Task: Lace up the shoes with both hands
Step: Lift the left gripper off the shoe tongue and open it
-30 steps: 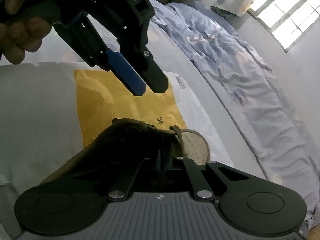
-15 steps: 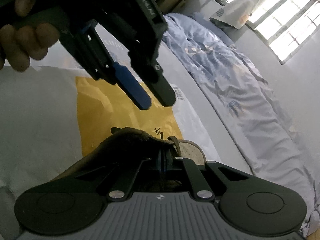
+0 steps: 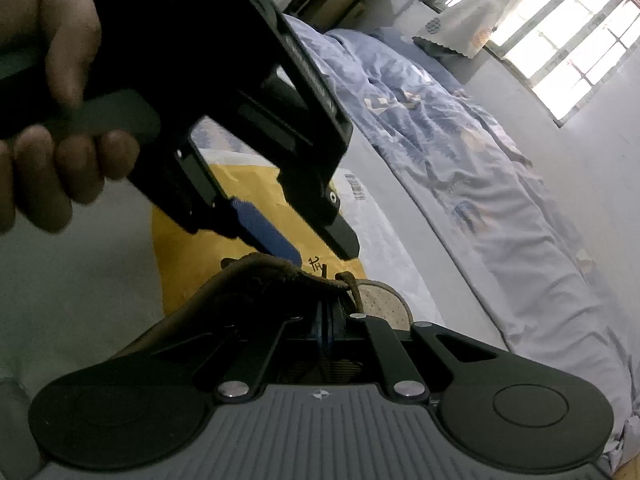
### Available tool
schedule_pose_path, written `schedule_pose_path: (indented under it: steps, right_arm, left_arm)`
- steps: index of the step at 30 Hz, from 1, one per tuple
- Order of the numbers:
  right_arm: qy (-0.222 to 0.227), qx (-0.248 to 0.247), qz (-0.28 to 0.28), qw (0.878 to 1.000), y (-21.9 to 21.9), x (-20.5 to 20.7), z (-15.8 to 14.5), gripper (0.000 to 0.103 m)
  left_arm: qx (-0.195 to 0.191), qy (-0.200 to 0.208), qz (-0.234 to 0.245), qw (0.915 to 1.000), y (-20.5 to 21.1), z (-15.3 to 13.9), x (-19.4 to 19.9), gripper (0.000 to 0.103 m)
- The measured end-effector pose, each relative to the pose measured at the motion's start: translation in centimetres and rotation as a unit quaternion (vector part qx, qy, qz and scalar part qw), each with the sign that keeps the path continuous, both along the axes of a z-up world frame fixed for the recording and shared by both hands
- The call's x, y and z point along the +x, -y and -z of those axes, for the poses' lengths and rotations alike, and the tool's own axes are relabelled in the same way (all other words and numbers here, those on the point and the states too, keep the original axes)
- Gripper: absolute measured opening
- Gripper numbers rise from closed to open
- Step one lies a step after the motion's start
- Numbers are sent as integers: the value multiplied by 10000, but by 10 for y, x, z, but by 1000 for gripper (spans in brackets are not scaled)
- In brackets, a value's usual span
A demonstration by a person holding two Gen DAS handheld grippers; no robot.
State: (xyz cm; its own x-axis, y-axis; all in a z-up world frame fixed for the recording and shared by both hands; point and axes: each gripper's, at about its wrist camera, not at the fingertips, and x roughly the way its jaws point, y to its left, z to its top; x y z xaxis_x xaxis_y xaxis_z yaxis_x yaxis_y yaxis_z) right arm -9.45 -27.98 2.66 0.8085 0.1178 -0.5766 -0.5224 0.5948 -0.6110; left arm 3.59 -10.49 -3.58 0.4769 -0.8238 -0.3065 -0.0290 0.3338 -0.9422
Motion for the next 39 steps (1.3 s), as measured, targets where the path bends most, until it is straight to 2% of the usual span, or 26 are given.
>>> schedule_pose_path:
  steps: [2,5,8,14,16,18,21,25,27,29,32,39]
  right_arm:
    - [2,8,1,10000,-1,0,0,2]
    - [1,38,13,10000,-1,0,1,2]
    - [18,95,38,9999,0,0,1,2]
    - [90,183,201,9996,2,-4,-1,3]
    - [124,213,281,9993,3,-5,-3,7]
    - [191,277,389,9987,5,-10,-7,21]
    - [297,448,550,9970,8,-17,-14,38]
    - [405,717,759,9937,14,-27,-24,46]
    - [595,825,968,9901,18,-34,-29,58]
    - [828,1047,1255,9831,26,-39,-34,66]
    - [1000,1312,1695,9716,37,-42,-37,67]
    - [744,1405,2149,9636,51,-37,-18,67]
  left_arm:
    - [46,-33,-21,10000,3,2,0,27]
    - [33,-118,-70,9999,3,4,-1,13]
    - [2,-98,-108,9999,3,4,-2,3]
    - [105,29,-183,9998,4,-2,-6,0]
    - [169,69,-202,9996,4,-4,-7,0]
    - [213,94,-225,9995,4,-6,-7,0]
    - [283,150,-246,9992,7,-7,-8,0]
    - [385,232,-271,9986,9,-10,-9,0]
    - [451,289,-295,9981,11,-11,-9,0]
    - [478,320,-316,9978,11,-12,-9,0]
    - [554,368,-361,9971,11,-15,-11,0]
    - [605,472,-761,9941,-3,-23,-12,0]
